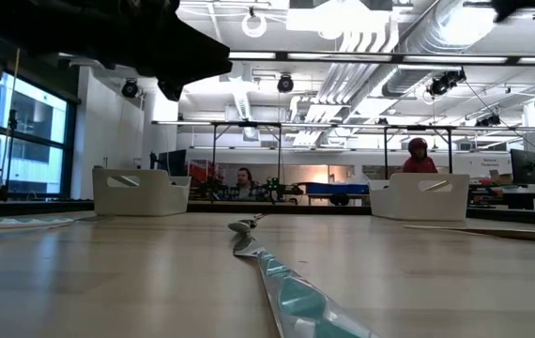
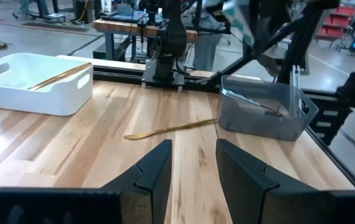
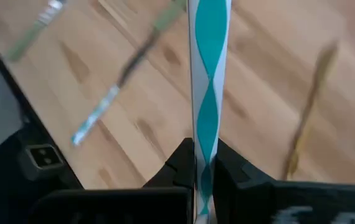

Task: Sort silverware by color (type)
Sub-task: Put the bottom left blue knife into the black bin

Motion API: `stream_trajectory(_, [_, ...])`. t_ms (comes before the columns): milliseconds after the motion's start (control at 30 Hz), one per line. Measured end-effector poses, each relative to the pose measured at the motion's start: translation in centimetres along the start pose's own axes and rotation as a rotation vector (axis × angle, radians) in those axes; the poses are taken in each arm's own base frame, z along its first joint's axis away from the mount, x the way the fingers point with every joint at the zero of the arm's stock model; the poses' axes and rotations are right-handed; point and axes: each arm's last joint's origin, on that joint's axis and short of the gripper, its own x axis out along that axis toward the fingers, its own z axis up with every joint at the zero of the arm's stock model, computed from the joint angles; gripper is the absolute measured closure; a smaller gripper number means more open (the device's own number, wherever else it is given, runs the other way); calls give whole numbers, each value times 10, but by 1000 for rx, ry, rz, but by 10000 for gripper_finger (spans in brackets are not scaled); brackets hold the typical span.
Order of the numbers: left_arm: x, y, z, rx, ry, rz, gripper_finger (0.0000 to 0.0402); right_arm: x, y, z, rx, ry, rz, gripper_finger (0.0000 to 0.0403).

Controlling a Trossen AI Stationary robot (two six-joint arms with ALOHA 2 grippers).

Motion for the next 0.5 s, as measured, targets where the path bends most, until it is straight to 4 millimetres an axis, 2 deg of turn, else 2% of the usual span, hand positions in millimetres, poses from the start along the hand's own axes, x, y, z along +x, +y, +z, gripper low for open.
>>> stream_trajectory(200, [-1, -3, -1, 7, 6, -13, 287, 12, -18, -46, 152, 35, -67, 400])
stream_trajectory(500, [-1, -6, -1, 10, 5, -3, 287, 27, -45, -93, 273, 74, -112, 400])
